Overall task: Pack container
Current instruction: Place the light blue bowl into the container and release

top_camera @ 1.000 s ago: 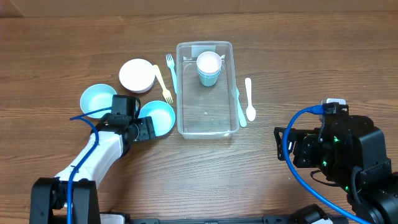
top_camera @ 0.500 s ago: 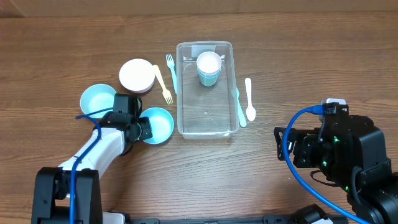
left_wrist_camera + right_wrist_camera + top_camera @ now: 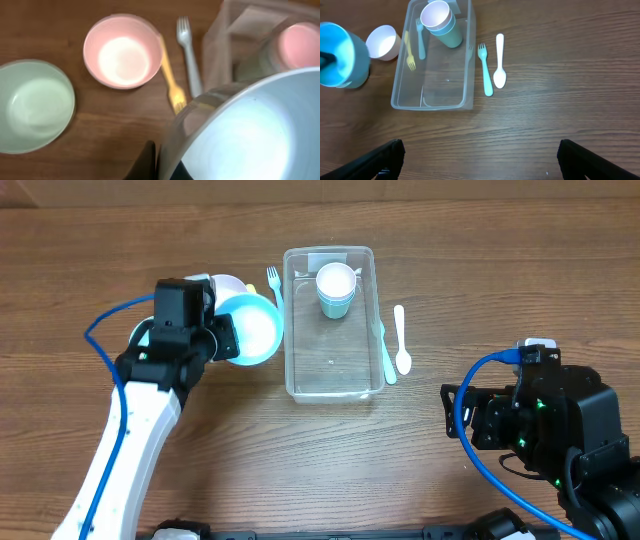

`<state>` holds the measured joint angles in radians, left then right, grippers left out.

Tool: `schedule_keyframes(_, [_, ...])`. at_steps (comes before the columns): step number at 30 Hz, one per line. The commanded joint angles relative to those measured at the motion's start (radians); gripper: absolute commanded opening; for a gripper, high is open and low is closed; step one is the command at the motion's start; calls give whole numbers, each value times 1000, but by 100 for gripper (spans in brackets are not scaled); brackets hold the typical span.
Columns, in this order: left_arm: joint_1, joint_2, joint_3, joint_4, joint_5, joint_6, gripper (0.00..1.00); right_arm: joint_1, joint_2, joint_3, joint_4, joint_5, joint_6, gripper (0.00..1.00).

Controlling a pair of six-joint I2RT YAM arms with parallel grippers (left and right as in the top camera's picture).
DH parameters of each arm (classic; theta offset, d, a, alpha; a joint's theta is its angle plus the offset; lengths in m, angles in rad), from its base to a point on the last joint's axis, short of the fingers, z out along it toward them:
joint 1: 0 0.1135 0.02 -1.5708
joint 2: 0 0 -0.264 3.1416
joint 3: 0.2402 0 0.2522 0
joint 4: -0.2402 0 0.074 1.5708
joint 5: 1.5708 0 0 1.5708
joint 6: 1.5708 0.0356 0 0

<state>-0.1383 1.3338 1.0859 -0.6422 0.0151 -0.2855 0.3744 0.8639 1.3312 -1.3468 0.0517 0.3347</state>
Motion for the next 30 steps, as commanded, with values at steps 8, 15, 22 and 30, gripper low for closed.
schedule_keyframes(8, [-156, -47, 52, 98, 13, 12, 4, -2, -5, 0, 5, 2, -10, 100])
schedule_keyframes(15, [-356, 290, 252, 24, -44, 12, 4, -2, -5, 0, 5, 2, -10, 100])
schedule_keyframes(22, [-383, 497, 339, -16, -89, -18, 4, -2, -5, 0, 5, 2, -10, 100])
schedule_keyframes(30, [-383, 518, 339, -18, -119, -18, 57, -2, -5, 0, 5, 2, -10, 100])
